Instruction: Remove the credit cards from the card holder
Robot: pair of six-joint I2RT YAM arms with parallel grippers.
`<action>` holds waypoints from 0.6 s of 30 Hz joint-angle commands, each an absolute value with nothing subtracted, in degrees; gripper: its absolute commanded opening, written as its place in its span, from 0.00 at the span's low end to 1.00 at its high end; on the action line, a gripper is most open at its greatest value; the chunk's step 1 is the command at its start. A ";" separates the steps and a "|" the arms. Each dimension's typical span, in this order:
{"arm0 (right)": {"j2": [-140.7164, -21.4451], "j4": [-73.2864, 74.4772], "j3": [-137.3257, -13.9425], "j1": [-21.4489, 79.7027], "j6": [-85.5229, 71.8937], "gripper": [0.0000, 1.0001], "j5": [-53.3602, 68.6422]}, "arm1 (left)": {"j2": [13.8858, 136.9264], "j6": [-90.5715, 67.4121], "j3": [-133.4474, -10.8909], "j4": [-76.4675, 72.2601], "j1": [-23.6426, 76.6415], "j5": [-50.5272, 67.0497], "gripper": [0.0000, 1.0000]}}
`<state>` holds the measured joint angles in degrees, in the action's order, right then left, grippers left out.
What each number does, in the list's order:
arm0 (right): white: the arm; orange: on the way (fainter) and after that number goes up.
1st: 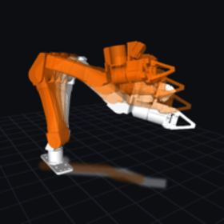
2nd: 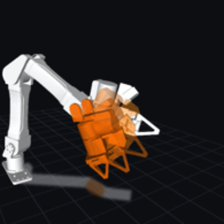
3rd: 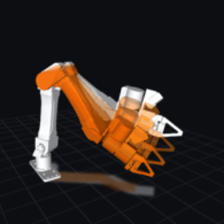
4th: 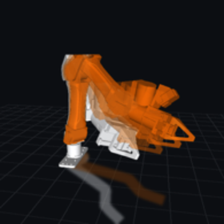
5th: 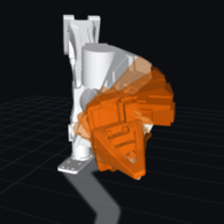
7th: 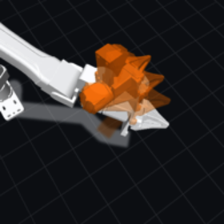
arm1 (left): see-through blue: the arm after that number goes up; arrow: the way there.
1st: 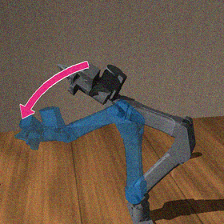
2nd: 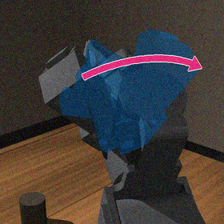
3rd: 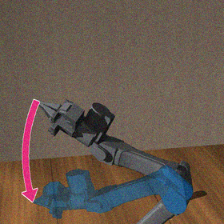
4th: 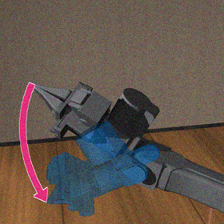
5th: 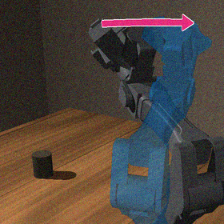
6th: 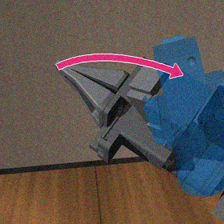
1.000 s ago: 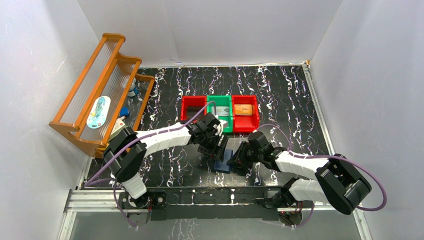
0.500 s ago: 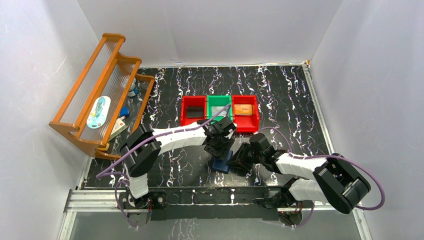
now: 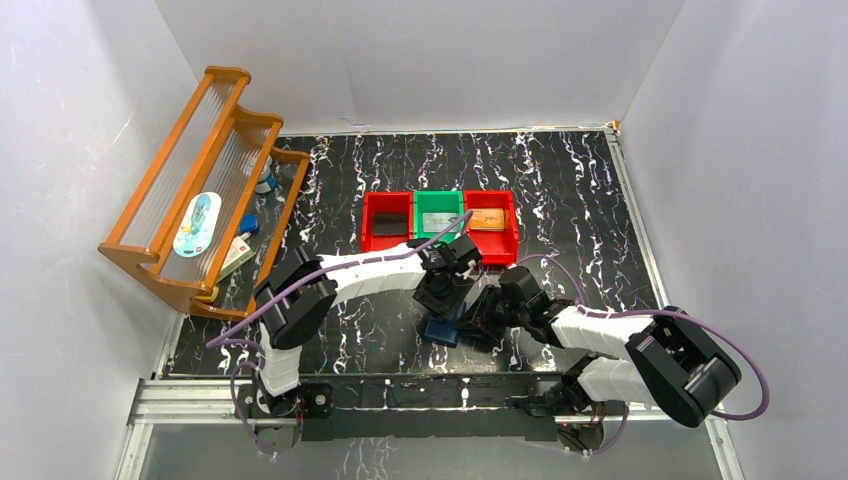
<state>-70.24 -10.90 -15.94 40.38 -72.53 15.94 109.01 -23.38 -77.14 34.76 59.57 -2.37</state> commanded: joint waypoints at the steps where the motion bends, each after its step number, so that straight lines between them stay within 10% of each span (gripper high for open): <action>1: -71.56 -7.15 -14.25 39.84 -71.89 0.38 13.36 | 109.43 -23.02 -78.89 37.32 61.01 -1.93 0.48; 18: -69.69 -3.94 -14.16 39.57 -72.05 0.38 11.41 | 109.11 -25.79 -75.94 40.88 61.87 -10.44 0.31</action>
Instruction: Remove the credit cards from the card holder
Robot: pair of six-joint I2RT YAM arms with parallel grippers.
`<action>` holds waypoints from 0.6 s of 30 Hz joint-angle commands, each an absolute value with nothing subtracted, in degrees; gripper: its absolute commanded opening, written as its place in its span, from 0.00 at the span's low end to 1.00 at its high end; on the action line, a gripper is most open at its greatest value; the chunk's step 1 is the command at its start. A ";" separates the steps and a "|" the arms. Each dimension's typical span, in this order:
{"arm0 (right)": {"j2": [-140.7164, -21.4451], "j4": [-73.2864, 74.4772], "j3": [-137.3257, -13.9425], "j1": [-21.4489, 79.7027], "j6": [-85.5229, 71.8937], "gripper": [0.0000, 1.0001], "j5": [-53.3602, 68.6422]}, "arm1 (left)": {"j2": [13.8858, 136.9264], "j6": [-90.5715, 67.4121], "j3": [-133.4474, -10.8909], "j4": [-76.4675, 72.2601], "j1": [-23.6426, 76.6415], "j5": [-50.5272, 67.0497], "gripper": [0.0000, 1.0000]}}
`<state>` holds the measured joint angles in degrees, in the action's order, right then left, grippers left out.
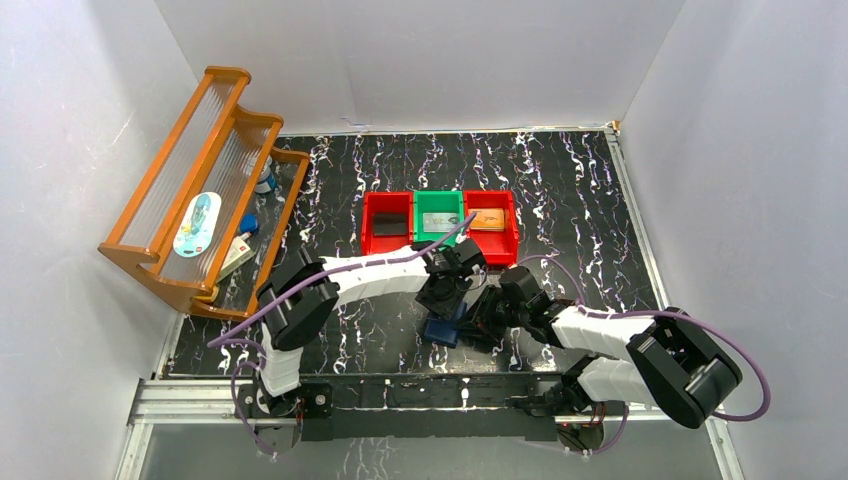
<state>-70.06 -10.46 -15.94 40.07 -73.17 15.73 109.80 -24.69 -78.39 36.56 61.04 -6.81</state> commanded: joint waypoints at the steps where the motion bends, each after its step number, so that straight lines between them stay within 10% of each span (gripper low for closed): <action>1: -69.63 -3.61 -14.15 39.55 -72.07 0.38 11.29 | 108.78 -25.99 -75.72 40.80 61.87 -10.68 0.30; 18: -73.28 4.73 -18.91 39.52 -69.07 0.38 9.42 | 101.06 -27.78 -68.14 30.78 60.01 -0.64 0.09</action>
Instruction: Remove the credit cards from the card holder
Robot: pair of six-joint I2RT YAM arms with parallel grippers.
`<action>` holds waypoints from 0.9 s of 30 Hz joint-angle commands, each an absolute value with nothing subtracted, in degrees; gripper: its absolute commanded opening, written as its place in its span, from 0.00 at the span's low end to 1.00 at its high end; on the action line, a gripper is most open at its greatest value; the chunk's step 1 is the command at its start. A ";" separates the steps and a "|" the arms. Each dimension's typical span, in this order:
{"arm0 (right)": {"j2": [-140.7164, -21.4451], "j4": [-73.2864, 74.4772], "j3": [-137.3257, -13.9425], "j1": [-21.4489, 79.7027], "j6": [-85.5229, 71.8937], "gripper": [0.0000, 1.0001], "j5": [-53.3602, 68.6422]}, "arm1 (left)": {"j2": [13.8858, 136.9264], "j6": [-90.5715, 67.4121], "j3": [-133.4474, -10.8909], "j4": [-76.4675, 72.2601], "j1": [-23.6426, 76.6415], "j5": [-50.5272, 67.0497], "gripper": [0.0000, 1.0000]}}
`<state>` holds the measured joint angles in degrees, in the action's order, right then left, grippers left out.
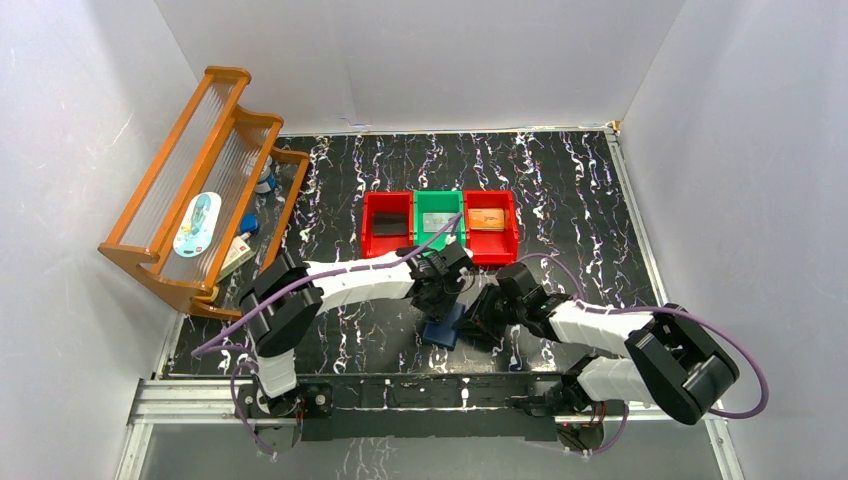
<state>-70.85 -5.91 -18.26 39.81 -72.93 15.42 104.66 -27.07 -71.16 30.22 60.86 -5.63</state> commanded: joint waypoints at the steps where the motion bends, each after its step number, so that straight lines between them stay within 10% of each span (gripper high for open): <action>1: -73.30 5.67 -19.15 39.53 -68.44 0.38 8.99 | 100.40 -28.13 -67.45 30.10 59.59 0.38 0.08; 18: -76.59 3.59 -30.89 42.77 -60.91 0.60 14.87 | 93.82 -32.92 -60.09 22.65 54.51 6.74 0.00; 27: -84.39 15.97 -34.43 47.19 -63.58 0.42 2.60 | 89.79 -33.50 -56.72 21.46 51.96 7.34 0.01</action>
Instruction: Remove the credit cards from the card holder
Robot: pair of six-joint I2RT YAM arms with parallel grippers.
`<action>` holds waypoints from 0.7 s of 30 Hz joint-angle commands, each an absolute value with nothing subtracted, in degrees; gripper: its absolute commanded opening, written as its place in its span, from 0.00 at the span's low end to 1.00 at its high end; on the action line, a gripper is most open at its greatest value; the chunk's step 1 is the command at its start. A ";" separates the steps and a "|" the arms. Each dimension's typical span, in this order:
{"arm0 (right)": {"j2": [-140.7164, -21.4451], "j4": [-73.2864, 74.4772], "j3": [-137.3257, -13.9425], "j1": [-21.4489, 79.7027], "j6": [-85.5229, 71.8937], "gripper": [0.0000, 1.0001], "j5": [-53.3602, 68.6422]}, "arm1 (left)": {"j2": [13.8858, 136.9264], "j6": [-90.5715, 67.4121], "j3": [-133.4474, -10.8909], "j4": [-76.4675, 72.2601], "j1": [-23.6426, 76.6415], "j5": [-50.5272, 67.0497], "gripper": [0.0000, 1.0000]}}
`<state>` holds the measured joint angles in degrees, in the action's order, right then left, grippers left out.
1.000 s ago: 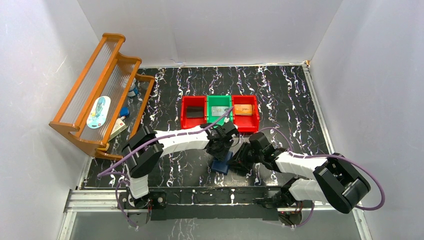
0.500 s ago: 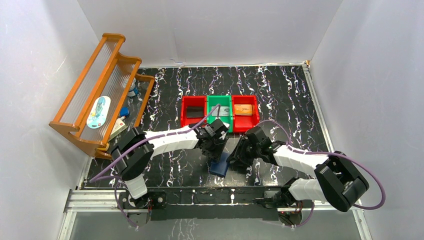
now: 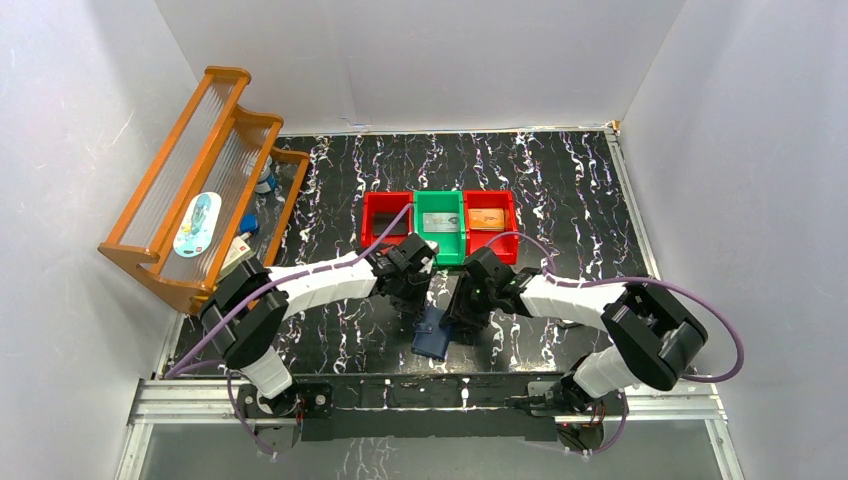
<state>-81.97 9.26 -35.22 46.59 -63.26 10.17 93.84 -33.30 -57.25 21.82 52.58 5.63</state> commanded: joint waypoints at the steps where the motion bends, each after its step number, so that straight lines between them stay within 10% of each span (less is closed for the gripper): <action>1: -84.19 15.91 -34.26 47.20 -63.63 0.41 2.26 | 89.35 -33.02 -56.96 22.24 51.96 6.50 0.08; 13: -82.77 8.61 -32.03 47.04 -67.26 0.38 4.65 | 85.42 -23.90 -61.36 30.16 57.02 3.86 0.38; 21: -83.21 4.81 -30.03 46.38 -68.59 0.38 7.01 | 91.94 -21.97 -64.06 32.70 60.82 -0.94 0.39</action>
<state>-81.69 3.92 -32.67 46.87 -68.66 9.78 89.62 -22.70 -61.25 29.80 59.75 1.98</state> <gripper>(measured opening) 0.383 0.389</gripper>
